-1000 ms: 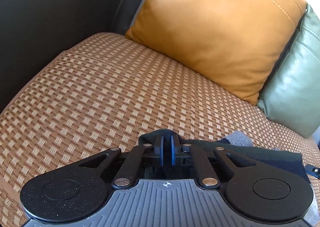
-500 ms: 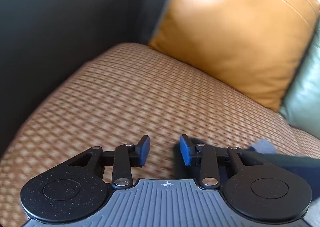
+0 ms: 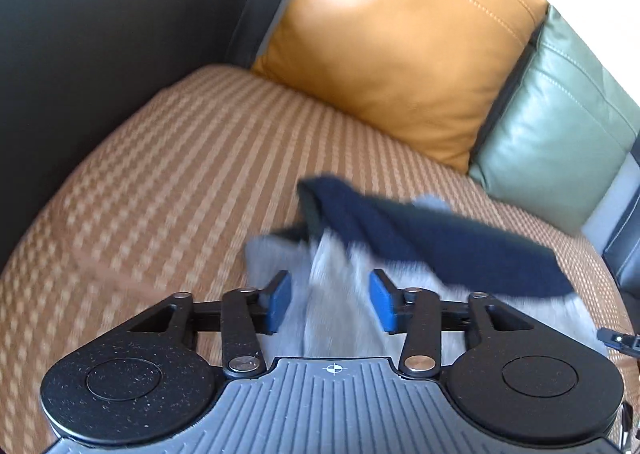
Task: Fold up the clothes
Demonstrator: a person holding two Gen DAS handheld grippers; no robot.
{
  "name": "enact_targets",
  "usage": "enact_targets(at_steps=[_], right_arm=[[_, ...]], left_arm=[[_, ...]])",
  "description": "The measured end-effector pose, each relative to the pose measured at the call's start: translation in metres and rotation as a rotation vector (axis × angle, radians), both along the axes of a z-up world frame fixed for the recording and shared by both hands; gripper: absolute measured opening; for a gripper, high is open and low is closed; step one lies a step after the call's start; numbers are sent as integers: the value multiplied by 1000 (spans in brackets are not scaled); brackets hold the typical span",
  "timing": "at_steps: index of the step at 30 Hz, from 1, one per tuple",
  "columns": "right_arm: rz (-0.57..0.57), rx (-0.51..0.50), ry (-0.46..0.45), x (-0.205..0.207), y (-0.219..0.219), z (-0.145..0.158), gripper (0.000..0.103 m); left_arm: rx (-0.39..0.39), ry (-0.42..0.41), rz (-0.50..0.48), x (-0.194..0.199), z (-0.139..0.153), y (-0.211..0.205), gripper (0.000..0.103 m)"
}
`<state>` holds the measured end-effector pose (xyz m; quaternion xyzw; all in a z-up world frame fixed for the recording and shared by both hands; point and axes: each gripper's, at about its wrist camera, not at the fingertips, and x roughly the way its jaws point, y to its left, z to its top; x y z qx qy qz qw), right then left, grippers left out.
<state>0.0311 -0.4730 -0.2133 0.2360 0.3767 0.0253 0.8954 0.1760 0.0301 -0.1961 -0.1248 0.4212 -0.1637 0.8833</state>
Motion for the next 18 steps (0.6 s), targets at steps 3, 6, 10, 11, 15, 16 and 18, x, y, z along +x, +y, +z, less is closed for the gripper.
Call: enact_targets(at_steps=[3,6,10,11,15,16,18], right_arm=[[23,-2,26,-3,9,-7,49],[15,2,25,-3,16,-7,20],[18,-8,-82,-30,26,23,10],[18,6,-102,-42,27,30,9],[10,13,-40,-80,37,19,9],[2,14,-2,-86,39,8,9],[-34,43,9,-91,39,-10,9]], left_arm=[[-13,15,1,-10,-7,4,71],[21,27,-22,-9,-10,-3,36],[91,-2,-40,-8,-4,-9,7],[95,-9,-36,-8,-3,-7,7],[136,-5,-30,-5,-9,-1,6],[152,3,-33,-4,-14,-1,7],[172,12,-26,-4,-19,-1,10]])
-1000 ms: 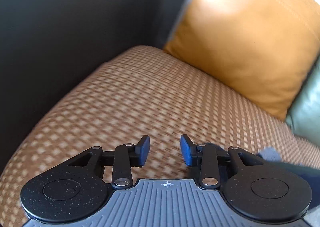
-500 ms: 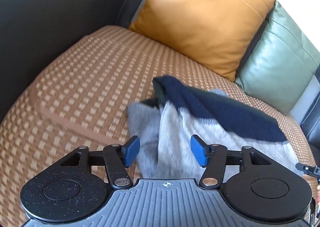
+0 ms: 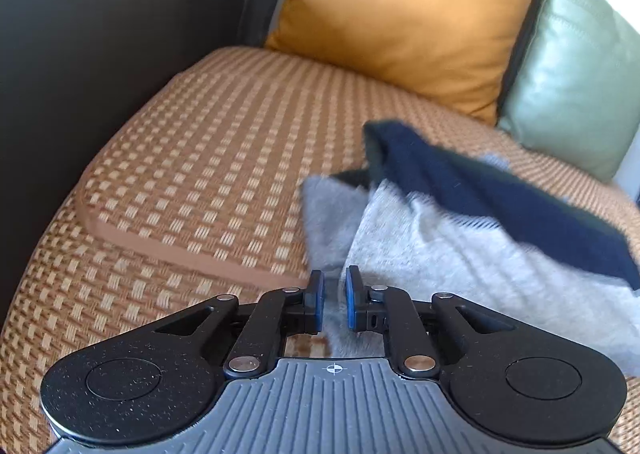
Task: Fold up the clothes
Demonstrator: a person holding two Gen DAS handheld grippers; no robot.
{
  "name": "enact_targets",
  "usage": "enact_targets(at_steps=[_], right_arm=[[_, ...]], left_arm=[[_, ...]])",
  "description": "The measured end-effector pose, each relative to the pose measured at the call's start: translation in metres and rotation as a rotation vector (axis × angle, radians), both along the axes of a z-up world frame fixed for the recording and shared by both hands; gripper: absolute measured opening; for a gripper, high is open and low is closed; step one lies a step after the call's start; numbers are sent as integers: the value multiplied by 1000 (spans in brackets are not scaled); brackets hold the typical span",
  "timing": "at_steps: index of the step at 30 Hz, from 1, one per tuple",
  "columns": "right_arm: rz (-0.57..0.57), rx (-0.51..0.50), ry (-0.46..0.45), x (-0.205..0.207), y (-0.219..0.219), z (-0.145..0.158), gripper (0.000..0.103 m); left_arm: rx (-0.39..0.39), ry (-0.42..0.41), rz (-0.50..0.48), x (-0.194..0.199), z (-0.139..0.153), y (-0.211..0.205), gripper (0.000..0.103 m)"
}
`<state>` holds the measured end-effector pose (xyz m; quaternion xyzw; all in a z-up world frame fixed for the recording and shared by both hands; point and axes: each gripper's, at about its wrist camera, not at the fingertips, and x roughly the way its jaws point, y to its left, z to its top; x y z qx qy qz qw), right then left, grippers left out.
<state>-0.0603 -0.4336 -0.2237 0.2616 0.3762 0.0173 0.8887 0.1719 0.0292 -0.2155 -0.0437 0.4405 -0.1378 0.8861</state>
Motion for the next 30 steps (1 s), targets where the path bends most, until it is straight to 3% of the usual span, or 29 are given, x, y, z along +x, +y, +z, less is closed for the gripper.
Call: enact_targets(at_steps=[2,3,4,5,7,10,15,18,19,20,23,28,29,30], right_arm=[[-35,37,0,-4,-2,-8,13],[-52,63,-6,-6,-3,-5,15],[-64,66,-11,-9,-6,-1,20],[-77,68,-16,-13,-8,3,34],[-119,66,-42,-20,-17,10,47],[-181,128,-45,-25,-34,10,48],[-205,295,11,-4,-49,-14,55],[-207,354,27,4,-50,-28,55],[-204,366,21,5,-50,-32,54],[-202,378,15,7,-49,-36,54],[-210,426,-9,16,-52,-44,53],[-193,421,-26,30,-47,-45,54],[-179,411,-22,29,-46,-45,44],[-169,402,-7,30,-44,-45,34]], left_arm=[[-23,-4,21,-3,5,4,14],[-41,-10,33,-6,10,7,24],[-59,-18,44,-8,16,10,33],[-76,-33,47,-12,23,13,33],[-115,-56,38,-20,38,13,33],[-173,-66,-56,-27,53,-6,34],[-106,-116,-172,-27,49,-60,49],[24,-87,-153,-18,27,-70,50],[74,-75,-144,-15,18,-70,37],[107,-65,-141,-15,9,-67,37],[99,-86,-138,-26,0,-52,36],[111,-101,-126,-37,-3,-45,36],[107,-94,-112,-35,0,-45,36],[93,-85,-93,-35,6,-46,43]])
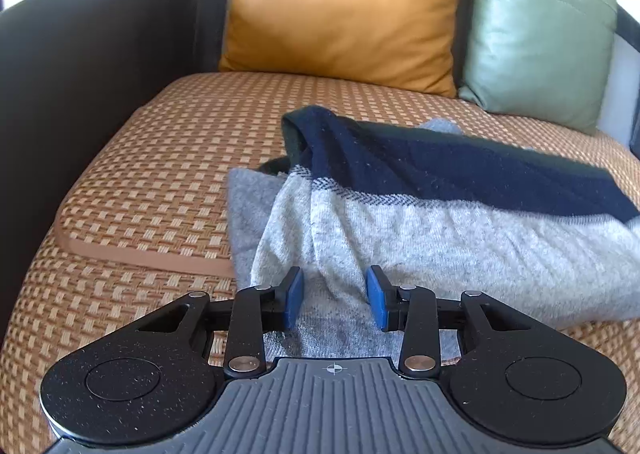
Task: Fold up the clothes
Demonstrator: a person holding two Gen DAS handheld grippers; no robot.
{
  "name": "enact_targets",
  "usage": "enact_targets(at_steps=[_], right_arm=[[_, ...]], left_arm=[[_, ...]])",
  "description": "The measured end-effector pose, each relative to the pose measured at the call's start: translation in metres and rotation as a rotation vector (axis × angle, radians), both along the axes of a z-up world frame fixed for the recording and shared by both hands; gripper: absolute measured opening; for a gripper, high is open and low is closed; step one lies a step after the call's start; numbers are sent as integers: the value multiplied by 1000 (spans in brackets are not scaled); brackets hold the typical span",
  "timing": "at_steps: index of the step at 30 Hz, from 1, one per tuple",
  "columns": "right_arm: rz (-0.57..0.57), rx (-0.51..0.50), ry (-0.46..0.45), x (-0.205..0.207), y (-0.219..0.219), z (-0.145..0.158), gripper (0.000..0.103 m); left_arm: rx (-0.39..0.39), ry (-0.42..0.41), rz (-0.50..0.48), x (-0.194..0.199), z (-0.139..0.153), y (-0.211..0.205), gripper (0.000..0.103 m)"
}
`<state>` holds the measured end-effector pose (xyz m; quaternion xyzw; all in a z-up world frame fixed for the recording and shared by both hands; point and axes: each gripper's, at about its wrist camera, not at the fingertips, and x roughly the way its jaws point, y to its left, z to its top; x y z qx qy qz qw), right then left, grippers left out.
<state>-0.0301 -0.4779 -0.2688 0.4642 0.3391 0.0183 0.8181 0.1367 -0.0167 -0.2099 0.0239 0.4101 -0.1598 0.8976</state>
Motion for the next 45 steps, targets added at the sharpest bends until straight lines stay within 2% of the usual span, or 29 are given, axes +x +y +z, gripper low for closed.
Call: enact_targets(at_steps=[1,3,6,9,12,13,16,18,21,22,24,26,30,33,35,37,39,41,45], right_arm=[[5,12,6,0,-1,-2,29],[4,39,9,0,-3,-6,29],[-6,53,-2,2,-2,-8,30],[-16,50,-9,2,1,-9,30],[-21,67,-16,0,-1,-12,29],[-20,69,-17,0,-2,-13,29],[-16,62,-22,0,-3,-14,27],[-19,62,-25,-1,-3,-15,24],[-13,57,-12,1,-3,-14,21],[-14,59,5,2,-4,-12,20],[-11,36,37,5,-4,0,18],[21,-44,23,12,4,30,18],[116,-225,-20,45,48,119,17],[239,-392,-35,84,109,179,17],[329,-498,-35,110,157,205,17],[423,-582,-35,136,212,217,17],[506,-653,-36,159,266,216,17],[576,-690,-20,177,313,200,17],[700,-679,21,193,381,146,17]], left_arm=[[-32,4,12,-3,9,-1,45],[-93,-4,4,-11,31,-9,45],[-124,-25,-99,-19,51,-46,45],[-94,-21,-191,-24,45,-94,46],[-14,24,-197,-26,19,-121,47],[14,30,-200,-27,11,-128,43],[81,-62,-226,-41,-3,-135,43],[76,-59,-205,-41,-3,-135,44],[36,-32,-193,-37,3,-129,46],[-3,-19,-186,-37,10,-122,49],[-112,-9,-162,-36,26,-98,51],[-159,-41,-136,-37,43,-68,54],[-205,-80,-60,-34,62,-4,57],[-258,-66,22,-31,61,44,58],[-283,-63,60,-34,56,70,59],[-291,-54,87,-37,48,90,60],[-287,-43,98,-41,40,105,60],[-285,-27,108,-44,32,117,60],[-288,6,124,-47,20,132,60]])
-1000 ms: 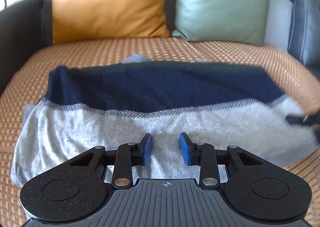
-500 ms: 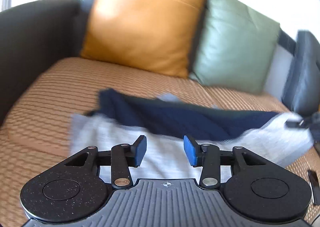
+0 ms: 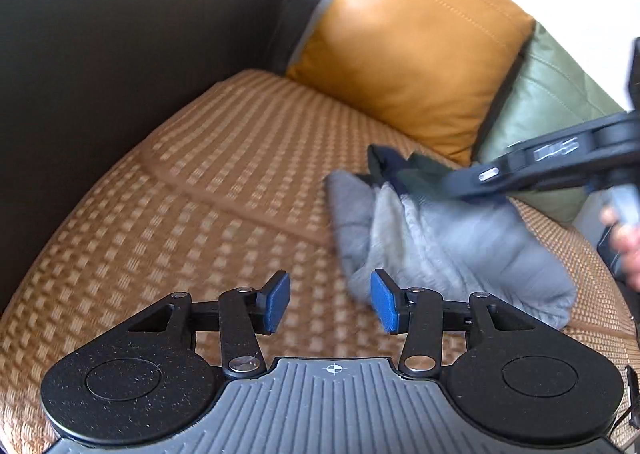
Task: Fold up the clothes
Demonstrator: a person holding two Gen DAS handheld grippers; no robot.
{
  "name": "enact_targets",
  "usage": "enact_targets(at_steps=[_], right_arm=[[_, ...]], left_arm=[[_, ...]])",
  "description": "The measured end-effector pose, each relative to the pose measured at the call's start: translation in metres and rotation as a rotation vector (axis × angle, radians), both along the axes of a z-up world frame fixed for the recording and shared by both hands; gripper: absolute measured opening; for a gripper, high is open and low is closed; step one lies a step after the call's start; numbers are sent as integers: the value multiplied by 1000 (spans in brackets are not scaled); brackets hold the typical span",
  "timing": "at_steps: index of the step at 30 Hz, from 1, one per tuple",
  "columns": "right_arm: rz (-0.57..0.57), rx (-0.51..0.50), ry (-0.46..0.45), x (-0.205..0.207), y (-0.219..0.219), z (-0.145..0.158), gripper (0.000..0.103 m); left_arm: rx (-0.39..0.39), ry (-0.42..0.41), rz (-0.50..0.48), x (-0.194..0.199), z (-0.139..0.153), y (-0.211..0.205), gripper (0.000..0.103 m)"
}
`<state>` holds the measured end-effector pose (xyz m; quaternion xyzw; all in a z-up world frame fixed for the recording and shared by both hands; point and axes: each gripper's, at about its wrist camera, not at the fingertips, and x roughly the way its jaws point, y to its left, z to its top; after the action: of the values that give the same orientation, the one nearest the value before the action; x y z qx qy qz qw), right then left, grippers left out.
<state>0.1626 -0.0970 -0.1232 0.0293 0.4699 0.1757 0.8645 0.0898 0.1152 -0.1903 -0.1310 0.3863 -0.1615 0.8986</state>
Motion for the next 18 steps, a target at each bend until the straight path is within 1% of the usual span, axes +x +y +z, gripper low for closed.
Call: enact_targets(at_steps=[1,2,3,4,5,6,8,11,12,14,16,17,18], right_arm=[[19,13,19,1,11,-12,18],[35,39,25,2,15,-14,19],[61,84,21,2,11,-13,23],[55,115,-20,-4,3,-2,37],[50,146,-62,-10,-5,9,47],[45,178,-103,-16,-13,20,50],[-1,217,-157,-28,-41,40,51],[-108,239,-184,-53,-95,47,53],[-144,246,-193,-62,-113,49,54],[-202,230,-189,-74,-139,39,57],[-269,235,-153,-85,-160,20,59],[-301,242,-133,-89,-169,10,59],[-327,251,-111,-92,-175,3,59]], left_arm=[[-6,3,-2,-2,-1,4,60],[-14,2,-9,-5,-1,7,60],[-26,1,-16,-4,0,7,60],[-39,0,-24,-3,1,7,61],[-55,-3,-35,-2,3,4,62],[-75,-6,-49,0,7,0,63],[-120,-9,-83,2,15,-11,66],[-169,-17,-137,3,25,-35,74],[-163,-20,-150,3,27,-45,77],[-154,-4,-161,5,26,-64,78],[-147,25,-163,7,23,-80,78],[-150,40,-161,8,21,-87,78],[-177,60,-149,10,18,-90,78]])
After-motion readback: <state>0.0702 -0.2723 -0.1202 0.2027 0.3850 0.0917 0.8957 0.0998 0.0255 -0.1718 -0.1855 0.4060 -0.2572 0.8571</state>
